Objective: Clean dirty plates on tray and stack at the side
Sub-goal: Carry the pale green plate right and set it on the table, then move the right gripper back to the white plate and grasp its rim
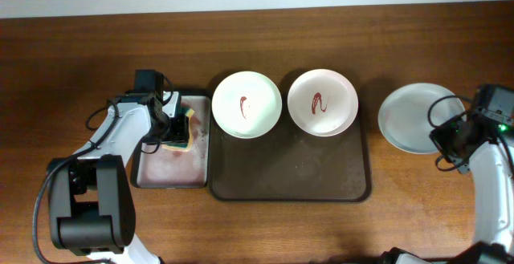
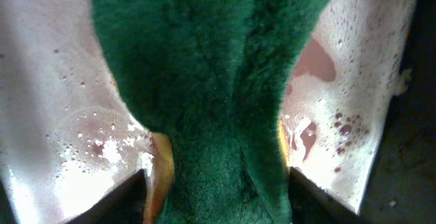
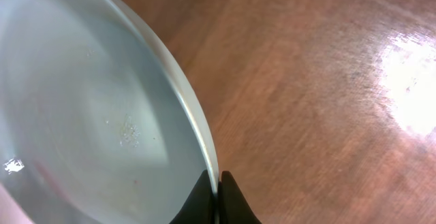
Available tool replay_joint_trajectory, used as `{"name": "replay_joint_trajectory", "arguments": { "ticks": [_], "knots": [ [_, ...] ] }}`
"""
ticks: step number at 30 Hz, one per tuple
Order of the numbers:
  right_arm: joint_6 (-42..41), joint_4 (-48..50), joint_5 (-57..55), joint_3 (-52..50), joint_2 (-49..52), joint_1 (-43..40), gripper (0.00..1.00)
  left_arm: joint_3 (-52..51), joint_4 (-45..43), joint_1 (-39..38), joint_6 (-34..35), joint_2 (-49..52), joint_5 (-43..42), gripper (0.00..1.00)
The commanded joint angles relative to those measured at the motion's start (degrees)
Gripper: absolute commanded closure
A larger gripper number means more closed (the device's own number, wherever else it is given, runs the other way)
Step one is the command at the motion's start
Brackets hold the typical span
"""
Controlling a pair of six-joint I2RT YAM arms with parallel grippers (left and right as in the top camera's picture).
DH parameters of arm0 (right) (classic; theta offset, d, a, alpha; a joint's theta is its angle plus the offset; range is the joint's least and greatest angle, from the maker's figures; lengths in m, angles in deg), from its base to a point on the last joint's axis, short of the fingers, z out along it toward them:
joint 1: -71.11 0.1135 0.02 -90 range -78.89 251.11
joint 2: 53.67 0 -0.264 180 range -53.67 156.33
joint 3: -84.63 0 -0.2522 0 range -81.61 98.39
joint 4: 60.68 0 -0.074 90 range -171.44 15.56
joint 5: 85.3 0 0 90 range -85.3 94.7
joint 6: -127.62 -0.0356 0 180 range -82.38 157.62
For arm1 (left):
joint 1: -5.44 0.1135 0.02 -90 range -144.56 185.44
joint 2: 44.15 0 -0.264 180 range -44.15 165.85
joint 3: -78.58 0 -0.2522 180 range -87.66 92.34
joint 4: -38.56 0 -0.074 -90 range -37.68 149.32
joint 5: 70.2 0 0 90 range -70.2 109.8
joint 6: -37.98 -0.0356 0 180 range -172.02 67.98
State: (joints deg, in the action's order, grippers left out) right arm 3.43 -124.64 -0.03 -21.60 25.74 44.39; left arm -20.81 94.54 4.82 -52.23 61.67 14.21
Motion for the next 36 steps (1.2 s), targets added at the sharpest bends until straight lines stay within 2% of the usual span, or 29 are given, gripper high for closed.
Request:
{"name": "replay_joint_trajectory", "arguments": {
  "ticks": [1,5,8,10,11,13,14,18,20,21,22,23,28,36],
  "knots": [
    [1.38,0.04,1.7,0.92,4.76,-4.5,0.96,-0.28,1.11,0.15,-0.28,0.57,-0.13,0.51],
    [1.4,0.07,1.49,0.92,9.31,-6.32,0.96,-0.48,2.67,0.15,-0.28,0.57,-0.17,0.62],
    [1.38,0.02,1.53,0.92,12.2,-6.29,0.96,-0.5,3.32,0.15,-0.28,0.57,-0.15,0.78],
    [1.38,-0.37,1.53,0.92,13.38,-6.29,0.96,-0.5,3.54,0.15,-0.28,0.57,-0.15,0.84],
    [1.4,-0.48,1.55,0.92,13.53,-6.32,0.95,-0.5,3.52,0.15,-0.28,0.57,-0.17,0.91],
    [1.7,-0.66,1.81,0.92,13.53,-6.29,0.65,-0.5,3.52,0.15,-0.28,0.57,-0.11,1.0],
    [2.8,-0.59,2.58,0.92,13.53,-6.29,0.59,-0.5,3.52,0.15,-0.28,0.57,0.04,1.0],
    [4.72,-0.57,5.9,1.25,13.35,-6.29,0.5,-0.5,3.52,0.15,-0.28,0.57,0.04,1.0],
    [7.3,-0.59,9.49,1.97,12.9,-6.25,0.49,-0.42,3.5,0.15,-0.28,0.57,0.04,1.0],
    [8.81,-0.59,12.07,2.56,12.46,-6.23,0.49,-0.24,3.5,0.17,-0.28,0.57,0.04,0.93],
    [10.71,-0.57,15.34,3.37,11.91,-6.12,0.49,0.09,3.5,0.17,-0.28,0.57,0.04,0.64],
    [13.09,-0.63,18.99,4.42,11.23,-5.64,0.49,0.76,3.52,0.15,-0.28,0.57,0.02,0.5],
    [19.17,-1.31,28.61,6.73,8.37,0.5,0.48,4.24,3.52,0.15,-0.26,0.55,0.02,0.46],
    [20.44,-0.57,28.7,6.71,8.37,19.04,0.49,5.31,1.77,0.15,-0.26,0.57,0.02,0.45]
  ]
}}
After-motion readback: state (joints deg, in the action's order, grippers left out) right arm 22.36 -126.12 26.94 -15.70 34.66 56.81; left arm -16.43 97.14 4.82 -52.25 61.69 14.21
